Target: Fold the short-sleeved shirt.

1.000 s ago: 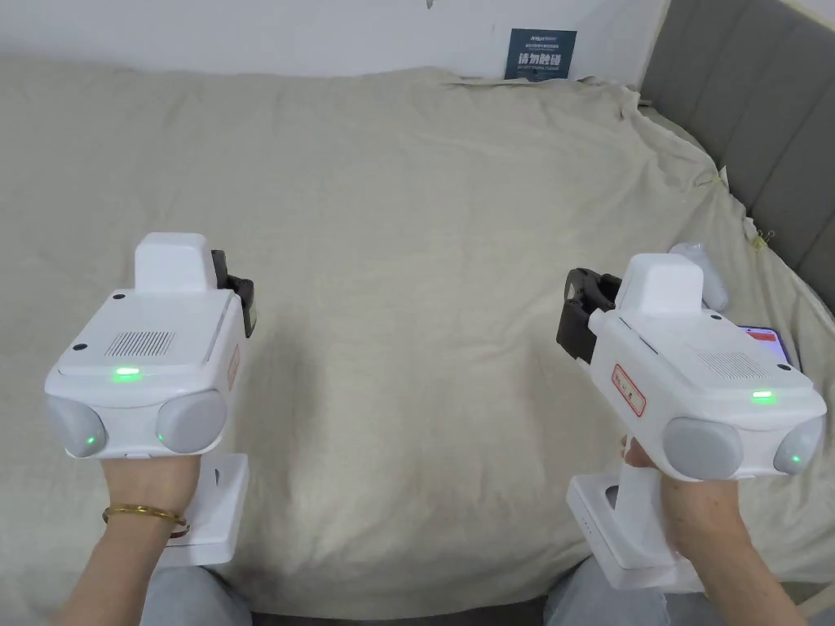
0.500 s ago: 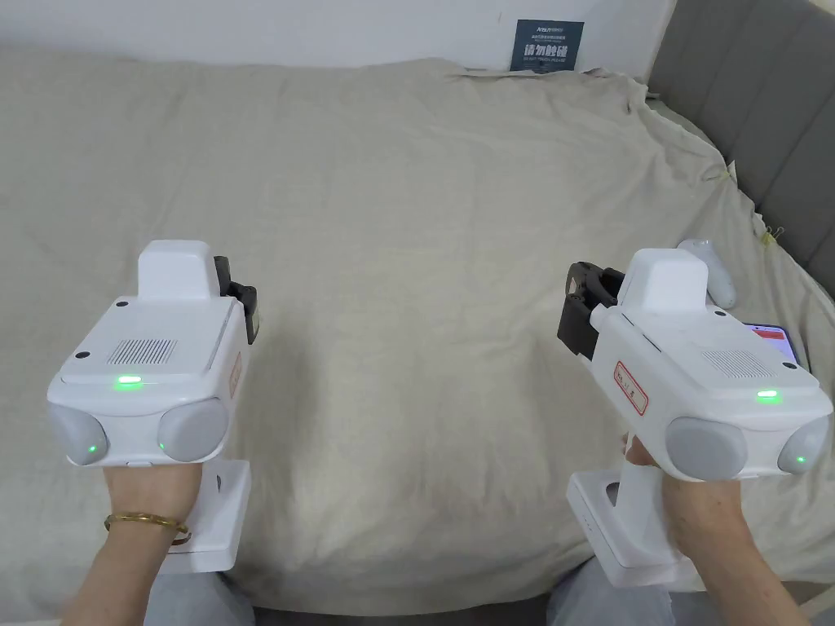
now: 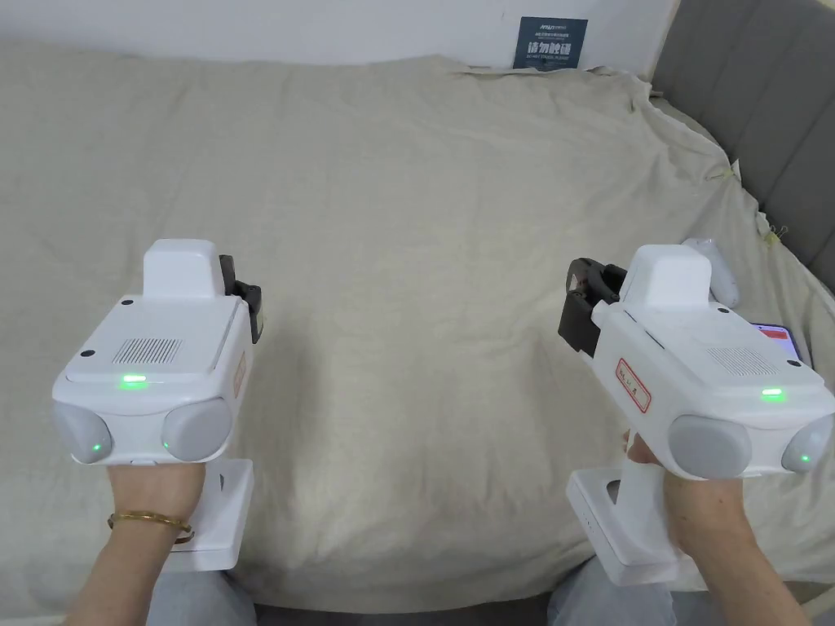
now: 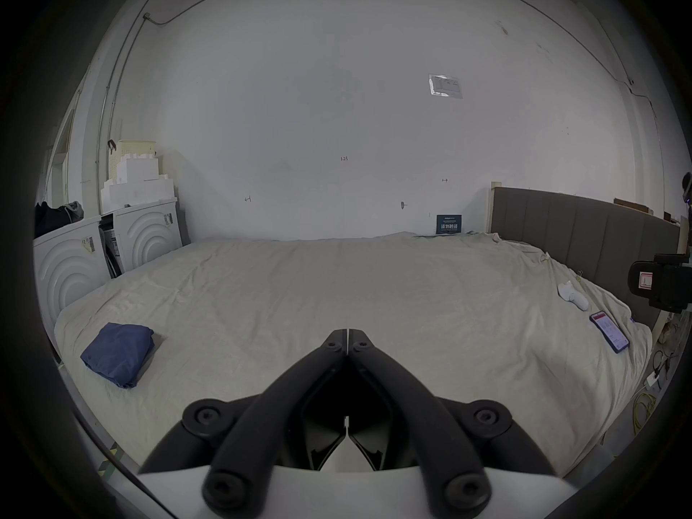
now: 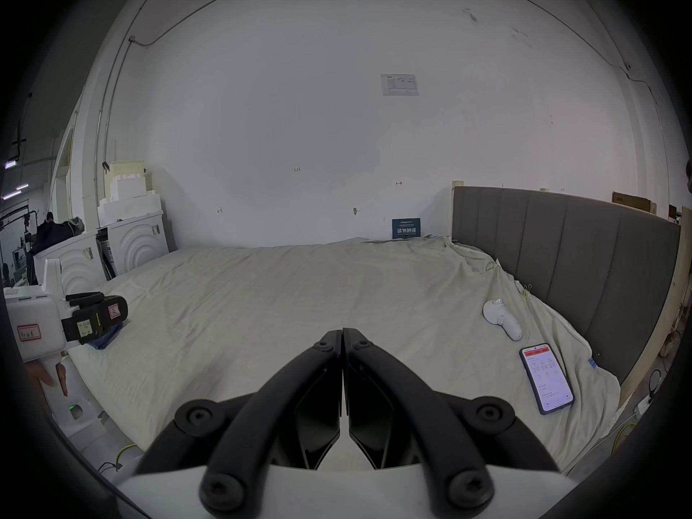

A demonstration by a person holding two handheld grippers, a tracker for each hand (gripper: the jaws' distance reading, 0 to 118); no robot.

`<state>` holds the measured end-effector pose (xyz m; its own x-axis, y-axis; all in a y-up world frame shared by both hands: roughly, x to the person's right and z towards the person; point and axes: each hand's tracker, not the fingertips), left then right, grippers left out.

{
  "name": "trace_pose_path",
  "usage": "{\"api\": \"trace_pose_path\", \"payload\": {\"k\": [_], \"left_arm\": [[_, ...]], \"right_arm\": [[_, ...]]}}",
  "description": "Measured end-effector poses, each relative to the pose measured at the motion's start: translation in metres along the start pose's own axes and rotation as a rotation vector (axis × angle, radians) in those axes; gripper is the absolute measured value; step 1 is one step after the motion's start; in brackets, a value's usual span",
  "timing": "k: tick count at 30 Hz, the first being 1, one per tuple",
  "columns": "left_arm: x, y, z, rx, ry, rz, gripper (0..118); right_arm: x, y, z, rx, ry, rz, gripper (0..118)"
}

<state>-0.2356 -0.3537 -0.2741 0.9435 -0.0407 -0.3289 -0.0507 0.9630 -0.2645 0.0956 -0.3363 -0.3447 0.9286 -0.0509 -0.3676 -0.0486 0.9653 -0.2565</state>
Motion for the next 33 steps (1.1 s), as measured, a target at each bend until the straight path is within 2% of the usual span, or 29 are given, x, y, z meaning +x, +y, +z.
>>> {"api": "trace_pose_path", "payload": {"k": [33], "left_arm": [[0.0065,0.0059,0.0043,0.020,-0.009,-0.015,0]], "right_arm": [[0.0046,0.0027,0.0039,0.014,-0.002,-0.014,0]]}}
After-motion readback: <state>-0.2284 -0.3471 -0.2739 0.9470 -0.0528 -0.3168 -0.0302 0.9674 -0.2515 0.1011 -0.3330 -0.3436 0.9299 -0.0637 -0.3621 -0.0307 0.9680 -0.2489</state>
